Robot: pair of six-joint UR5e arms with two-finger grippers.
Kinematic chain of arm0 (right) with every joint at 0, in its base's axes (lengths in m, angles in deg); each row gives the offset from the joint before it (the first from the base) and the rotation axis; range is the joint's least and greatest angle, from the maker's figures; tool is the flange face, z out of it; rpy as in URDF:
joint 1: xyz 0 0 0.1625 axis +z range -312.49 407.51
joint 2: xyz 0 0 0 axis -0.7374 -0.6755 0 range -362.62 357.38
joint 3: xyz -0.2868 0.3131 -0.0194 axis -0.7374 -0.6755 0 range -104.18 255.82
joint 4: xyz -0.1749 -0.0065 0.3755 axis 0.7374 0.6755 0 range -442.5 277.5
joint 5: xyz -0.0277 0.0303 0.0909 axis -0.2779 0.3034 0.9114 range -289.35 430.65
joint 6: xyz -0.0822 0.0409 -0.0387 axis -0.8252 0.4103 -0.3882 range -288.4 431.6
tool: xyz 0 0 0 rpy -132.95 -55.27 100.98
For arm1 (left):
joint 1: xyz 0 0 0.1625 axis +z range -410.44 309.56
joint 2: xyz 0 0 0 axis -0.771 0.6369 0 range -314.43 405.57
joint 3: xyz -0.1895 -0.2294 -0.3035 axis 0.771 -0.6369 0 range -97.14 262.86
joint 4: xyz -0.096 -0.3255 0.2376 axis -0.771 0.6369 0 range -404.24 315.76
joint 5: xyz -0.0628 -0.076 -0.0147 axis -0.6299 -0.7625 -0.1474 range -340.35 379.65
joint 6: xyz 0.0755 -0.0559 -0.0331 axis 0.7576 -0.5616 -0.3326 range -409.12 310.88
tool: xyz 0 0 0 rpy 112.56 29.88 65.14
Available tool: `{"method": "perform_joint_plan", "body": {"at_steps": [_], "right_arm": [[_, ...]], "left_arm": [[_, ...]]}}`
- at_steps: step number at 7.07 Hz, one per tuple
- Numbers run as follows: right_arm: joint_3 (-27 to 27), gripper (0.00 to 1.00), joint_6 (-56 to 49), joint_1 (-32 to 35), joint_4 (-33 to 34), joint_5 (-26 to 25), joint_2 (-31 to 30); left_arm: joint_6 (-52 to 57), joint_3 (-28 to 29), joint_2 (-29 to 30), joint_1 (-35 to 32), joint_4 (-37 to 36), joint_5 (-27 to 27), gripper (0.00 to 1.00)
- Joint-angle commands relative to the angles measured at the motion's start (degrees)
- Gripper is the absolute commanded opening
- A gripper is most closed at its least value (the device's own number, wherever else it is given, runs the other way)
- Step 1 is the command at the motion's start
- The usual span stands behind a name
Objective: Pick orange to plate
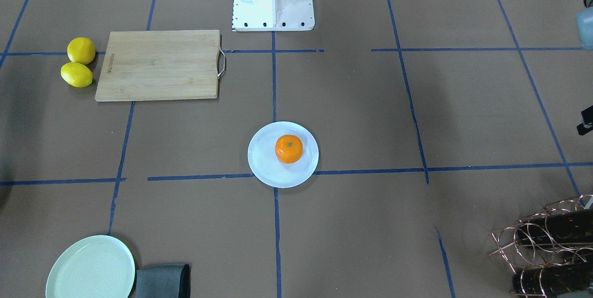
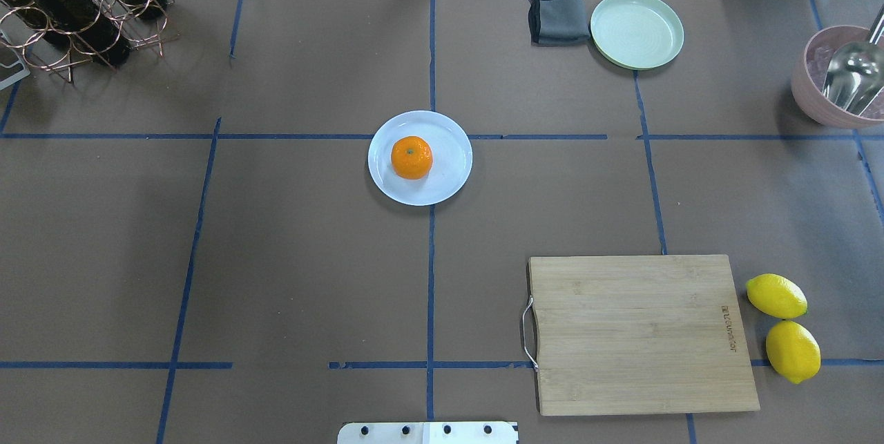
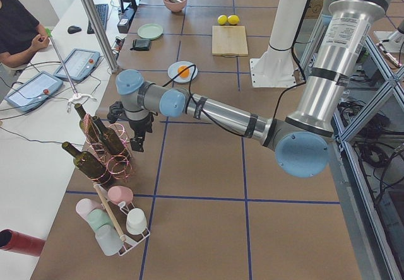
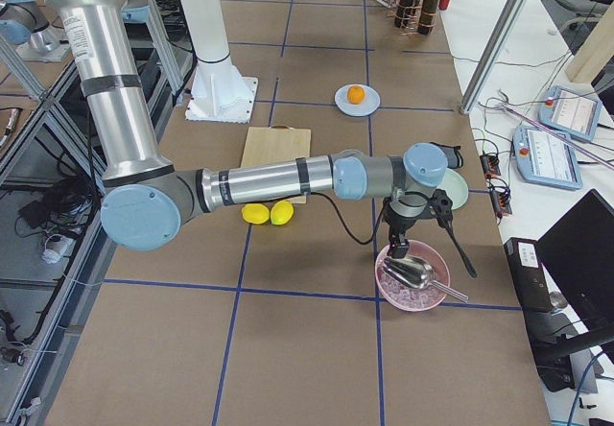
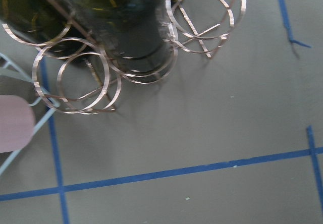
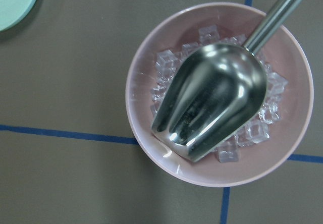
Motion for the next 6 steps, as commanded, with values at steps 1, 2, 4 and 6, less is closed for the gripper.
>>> {"method": "perform_joint_plan", "body": {"at_steps": [1,2,4,6], "right_arm": [[0.54,1.00,0.18,0.61,-0.79,2.53,-2.38],[-0.59,1.00,0.53,0.61,-0.79,2.63,-2.38],[-0.51,1.00,0.79,0.87,-0.79,2.81,-2.55],[-0.25,1.00,0.79,2.62,-0.88,2.81,-2.38]], "left_arm": [[9.91,2.26,-3.82,-6.02,-4.42,-0.91,1.00],[10.88,2.26,-7.33,-6.90,-4.44,-3.70,1.00],[11.16,1.56,-8.60,-7.00,-4.79,-5.14,1.00],[11.24,1.12,-9.21,-8.22,-5.06,-5.05,1.00]]}}
